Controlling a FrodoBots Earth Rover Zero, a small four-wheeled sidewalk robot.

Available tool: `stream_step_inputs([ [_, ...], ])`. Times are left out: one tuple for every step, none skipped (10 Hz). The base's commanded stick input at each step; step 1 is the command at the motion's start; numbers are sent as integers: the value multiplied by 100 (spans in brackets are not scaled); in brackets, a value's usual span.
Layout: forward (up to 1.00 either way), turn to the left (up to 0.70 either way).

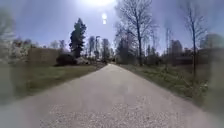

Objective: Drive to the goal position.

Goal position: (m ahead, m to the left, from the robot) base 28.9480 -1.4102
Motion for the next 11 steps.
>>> stream_step_inputs([
  [70,0],
  [70,11],
  [70,11],
  [70,0],
  [70,0],
  [70,0],
  [70,0],
  [70,0],
  [70,0],
  [70,0],
  [70,0],
])
